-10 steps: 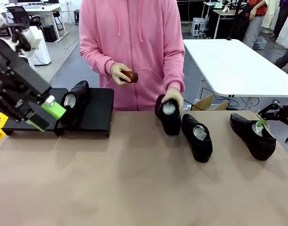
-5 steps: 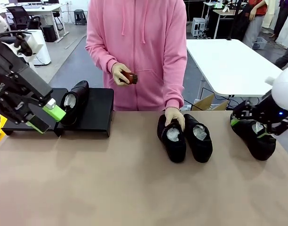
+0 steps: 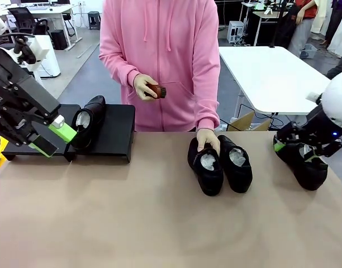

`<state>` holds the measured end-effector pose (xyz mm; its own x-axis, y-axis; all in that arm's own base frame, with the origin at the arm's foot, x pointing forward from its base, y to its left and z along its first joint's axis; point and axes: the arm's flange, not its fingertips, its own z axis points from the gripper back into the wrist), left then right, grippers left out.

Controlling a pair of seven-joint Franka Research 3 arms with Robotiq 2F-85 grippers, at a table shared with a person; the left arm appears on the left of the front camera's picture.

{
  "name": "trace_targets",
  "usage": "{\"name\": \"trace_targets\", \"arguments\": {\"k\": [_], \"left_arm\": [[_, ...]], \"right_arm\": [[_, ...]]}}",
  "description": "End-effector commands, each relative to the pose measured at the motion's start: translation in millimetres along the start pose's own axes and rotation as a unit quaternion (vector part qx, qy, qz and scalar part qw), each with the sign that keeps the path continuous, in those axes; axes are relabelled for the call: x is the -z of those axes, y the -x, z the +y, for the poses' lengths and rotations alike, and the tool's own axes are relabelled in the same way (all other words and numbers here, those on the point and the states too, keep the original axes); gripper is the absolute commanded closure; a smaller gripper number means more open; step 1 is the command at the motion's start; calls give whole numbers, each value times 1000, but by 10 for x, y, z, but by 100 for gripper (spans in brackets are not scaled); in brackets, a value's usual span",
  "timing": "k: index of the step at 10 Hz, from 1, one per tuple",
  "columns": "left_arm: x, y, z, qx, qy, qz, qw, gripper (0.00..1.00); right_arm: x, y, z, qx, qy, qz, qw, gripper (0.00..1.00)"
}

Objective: Organize the shoes by placing them on the stand.
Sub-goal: Pick up one Shoe and place it in the middle of the table.

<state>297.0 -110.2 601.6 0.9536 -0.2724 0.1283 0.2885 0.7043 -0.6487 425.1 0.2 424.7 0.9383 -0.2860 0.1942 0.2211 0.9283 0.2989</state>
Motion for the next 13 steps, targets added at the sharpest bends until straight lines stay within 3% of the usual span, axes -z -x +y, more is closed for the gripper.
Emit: {"name": "trace_targets", "arguments": {"k": [1,3,6,7,13], "left_arm": [[4,-1,5,11,12,2,1000,25],[4,-1,5,11,12,2,1000,25],[4,-1,5,11,12,2,1000,25],[4,-1,5,11,12,2,1000,25],[4,-1,5,11,12,2,1000,25]], "right_arm": [[-188,140,-250,-31,16,-5,999,0],[-279,126,-471,-61,55,-17,996,0],[-463,106,-661,-65,64,-9,996,0],[-489,106,-666,-34,61,-2,998,0],[-397,114,-627,-51,62,-6,997,0]]}}
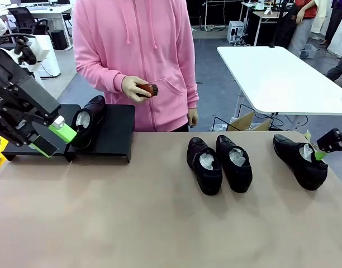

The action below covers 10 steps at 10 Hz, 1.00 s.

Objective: Organize the shoes by placing them on the stand.
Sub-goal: Pick up one Shoe and place it in the middle of the table.

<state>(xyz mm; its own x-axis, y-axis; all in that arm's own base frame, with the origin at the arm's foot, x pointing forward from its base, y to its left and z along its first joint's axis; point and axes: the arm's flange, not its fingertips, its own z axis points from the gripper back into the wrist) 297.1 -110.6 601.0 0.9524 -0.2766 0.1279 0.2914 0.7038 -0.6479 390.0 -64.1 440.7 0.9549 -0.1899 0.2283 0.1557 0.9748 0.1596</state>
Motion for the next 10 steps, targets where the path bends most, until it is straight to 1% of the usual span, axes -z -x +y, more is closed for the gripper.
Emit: {"name": "trace_targets", "arguments": {"k": [1,2,3,4,5,6,8,10], "left_arm": [[-3,1,4,9,13,1,1000,25],[-3,1,4,9,13,1,1000,25],[-3,1,4,9,13,1,1000,25],[-3,1,4,9,13,1,1000,25],[-3,1,4,9,13,1,1000,25],[-3,1,4,9,13,1,1000,25],[-3,1,4,9,13,1,1000,25],[-3,1,4,9,13,1,1000,25]], "right_arm": [[-25,-15,30,-23,3,-11,1000,0],[-31,-56,77,-44,19,-19,999,0],[-22,-121,107,-79,29,-39,996,0],[8,-206,129,-115,41,-47,991,0],[61,-281,137,-154,44,-44,986,0],[106,-333,152,-170,46,-46,983,0],[98,-336,143,-169,52,-50,983,0],[79,-315,109,-166,44,-49,984,0]]}}
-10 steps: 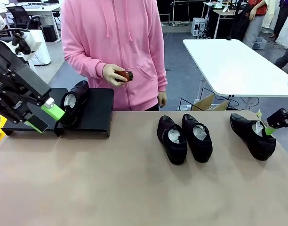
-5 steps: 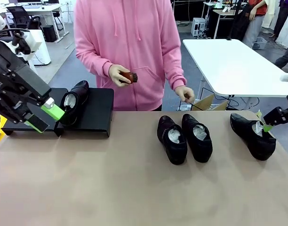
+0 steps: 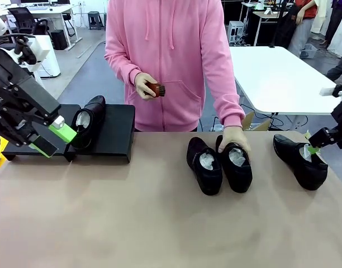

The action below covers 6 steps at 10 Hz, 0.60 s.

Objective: Organize the shoes by placing them on the stand.
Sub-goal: Pick up one Shoe and place it in the middle of the table.

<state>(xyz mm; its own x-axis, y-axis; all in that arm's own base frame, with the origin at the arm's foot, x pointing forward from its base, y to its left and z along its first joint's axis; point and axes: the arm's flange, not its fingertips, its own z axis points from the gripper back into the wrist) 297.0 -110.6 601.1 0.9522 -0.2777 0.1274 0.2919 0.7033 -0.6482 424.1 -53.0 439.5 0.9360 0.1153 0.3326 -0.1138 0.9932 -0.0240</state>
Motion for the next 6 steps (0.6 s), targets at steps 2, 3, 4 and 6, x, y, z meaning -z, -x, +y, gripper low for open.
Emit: {"name": "trace_targets", "arguments": {"k": [2,3,4,6], "left_arm": [[-2,0,5,9,13,0,1000,25],[-2,0,5,9,13,0,1000,25],[-2,0,5,9,13,0,1000,25],[-2,0,5,9,13,0,1000,25]], "right_arm": [[-32,10,-58,-14,-6,-8,1000,0],[-22,8,-55,-16,-6,-8,1000,0],[9,-7,-39,-23,-9,-5,1000,0],[123,-132,55,-45,-5,-4,999,0]]}}
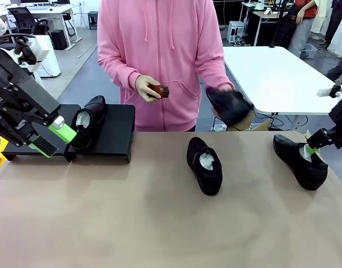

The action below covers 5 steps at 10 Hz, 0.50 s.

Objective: Organize the shoes by placing them on the stand.
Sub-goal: Pick up one Shoe and place it in the middle of the table.

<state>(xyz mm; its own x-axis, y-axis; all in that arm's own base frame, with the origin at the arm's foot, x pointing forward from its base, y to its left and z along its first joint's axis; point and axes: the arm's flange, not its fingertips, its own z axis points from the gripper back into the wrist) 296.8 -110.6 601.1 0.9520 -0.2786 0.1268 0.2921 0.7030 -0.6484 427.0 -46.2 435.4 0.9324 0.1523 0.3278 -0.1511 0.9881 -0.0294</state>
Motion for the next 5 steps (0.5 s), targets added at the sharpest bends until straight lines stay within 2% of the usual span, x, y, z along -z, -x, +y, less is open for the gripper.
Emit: {"name": "trace_targets", "arguments": {"k": [1,5], "left_arm": [[-2,-2,5,9,12,-1,1000,25],[-2,-2,5,9,12,-1,1000,25]], "right_arm": [[156,-198,47,-34,6,-3,999,0],[535,-415,278,-65,23,38,997,0]]}}
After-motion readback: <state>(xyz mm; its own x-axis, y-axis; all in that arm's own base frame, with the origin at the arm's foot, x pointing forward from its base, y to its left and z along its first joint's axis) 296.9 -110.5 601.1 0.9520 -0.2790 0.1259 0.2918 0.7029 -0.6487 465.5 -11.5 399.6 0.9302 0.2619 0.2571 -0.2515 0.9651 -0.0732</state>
